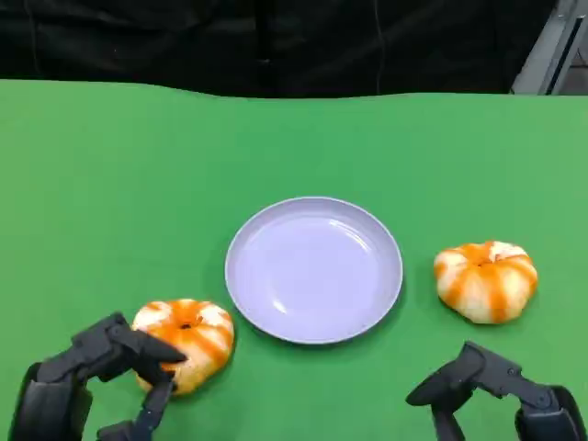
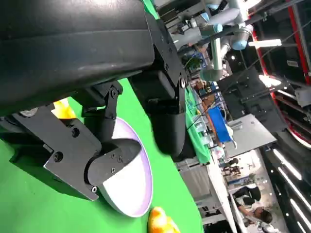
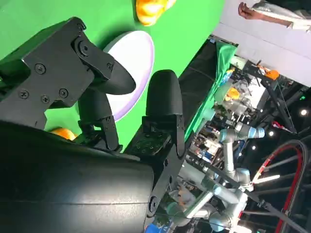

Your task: Grasp the bread from the table and place it into the plate.

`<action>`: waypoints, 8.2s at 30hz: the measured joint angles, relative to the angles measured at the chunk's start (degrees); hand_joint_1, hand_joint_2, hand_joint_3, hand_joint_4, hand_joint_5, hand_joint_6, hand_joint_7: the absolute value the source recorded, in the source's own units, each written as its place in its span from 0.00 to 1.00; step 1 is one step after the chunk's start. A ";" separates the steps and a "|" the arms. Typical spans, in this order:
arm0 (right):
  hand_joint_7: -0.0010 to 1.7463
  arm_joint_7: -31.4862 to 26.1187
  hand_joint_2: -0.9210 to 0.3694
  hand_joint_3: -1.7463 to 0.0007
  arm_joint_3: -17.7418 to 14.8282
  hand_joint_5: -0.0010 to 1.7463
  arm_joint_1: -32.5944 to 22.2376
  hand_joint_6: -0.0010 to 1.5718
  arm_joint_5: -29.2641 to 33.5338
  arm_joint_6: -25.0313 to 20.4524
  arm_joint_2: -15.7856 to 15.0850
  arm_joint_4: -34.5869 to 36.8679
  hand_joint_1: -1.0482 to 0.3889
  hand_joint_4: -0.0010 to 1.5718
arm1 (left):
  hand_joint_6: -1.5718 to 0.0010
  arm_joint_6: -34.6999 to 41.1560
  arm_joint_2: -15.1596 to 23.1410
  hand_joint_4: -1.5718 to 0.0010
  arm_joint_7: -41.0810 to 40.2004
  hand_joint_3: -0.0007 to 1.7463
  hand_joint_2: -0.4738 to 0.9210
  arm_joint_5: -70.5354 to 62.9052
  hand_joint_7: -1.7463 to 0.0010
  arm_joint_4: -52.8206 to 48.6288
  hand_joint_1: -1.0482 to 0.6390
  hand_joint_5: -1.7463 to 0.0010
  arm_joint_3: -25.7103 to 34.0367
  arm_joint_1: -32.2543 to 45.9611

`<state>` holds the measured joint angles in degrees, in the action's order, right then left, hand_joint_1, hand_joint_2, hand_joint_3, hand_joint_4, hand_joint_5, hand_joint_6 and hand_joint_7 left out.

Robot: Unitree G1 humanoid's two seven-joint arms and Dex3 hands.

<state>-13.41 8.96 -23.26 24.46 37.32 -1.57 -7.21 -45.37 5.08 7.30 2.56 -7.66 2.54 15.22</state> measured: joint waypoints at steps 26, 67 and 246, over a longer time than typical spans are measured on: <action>0.70 -0.40 0.46 0.24 0.61 0.87 -0.07 0.49 0.91 -1.46 0.59 -0.68 0.67 0.46 | 0.85 33.61 5.90 0.92 -4.02 0.01 0.95 -42.87 0.99 18.49 0.34 0.70 -5.52 -2.25; 0.69 -0.45 0.44 0.28 1.12 0.87 -0.67 0.49 1.79 -2.31 1.05 -1.23 0.66 0.45 | 0.43 39.98 12.94 0.45 -22.18 0.67 0.67 -50.76 0.36 -3.32 0.53 0.00 -21.48 -17.70; 0.70 0.94 0.47 0.24 -0.18 0.87 0.42 0.49 -0.65 -2.04 -2.33 -0.20 0.68 0.46 | 0.48 4.53 0.31 0.47 2.01 0.82 0.58 -1.88 0.12 3.28 0.66 0.00 -2.35 -0.19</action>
<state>-12.47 8.78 -22.84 23.81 35.28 -3.90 -7.40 -40.84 5.38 9.31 0.68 -4.38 0.20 15.03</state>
